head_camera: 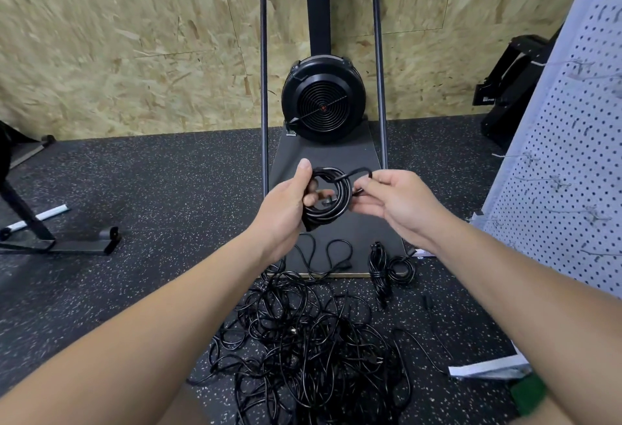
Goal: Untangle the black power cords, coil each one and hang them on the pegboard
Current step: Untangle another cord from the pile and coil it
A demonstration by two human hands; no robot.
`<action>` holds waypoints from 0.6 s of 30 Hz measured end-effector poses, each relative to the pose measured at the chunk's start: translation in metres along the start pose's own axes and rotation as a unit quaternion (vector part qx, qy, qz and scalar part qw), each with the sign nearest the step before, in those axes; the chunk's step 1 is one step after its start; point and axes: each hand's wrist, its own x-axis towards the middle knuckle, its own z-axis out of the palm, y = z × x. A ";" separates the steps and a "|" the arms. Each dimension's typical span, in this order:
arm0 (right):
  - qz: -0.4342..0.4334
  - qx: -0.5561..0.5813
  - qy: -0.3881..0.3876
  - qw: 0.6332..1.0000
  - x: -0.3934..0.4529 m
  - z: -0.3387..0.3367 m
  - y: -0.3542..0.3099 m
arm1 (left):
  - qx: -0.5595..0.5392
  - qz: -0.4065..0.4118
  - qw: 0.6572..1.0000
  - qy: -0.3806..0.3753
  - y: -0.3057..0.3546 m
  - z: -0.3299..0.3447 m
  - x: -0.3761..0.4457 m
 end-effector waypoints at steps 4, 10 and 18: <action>0.005 0.054 -0.004 0.999 0.003 0.005 0.005 | 0.020 0.002 1.000 0.016 -0.003 0.000 0.004; 0.008 0.058 0.017 0.998 0.006 0.006 0.010 | 0.047 0.048 0.998 -0.005 -0.007 -0.001 0.004; 0.037 0.073 0.016 0.997 0.005 0.011 0.009 | 0.043 0.047 0.998 -0.019 -0.013 0.007 -0.002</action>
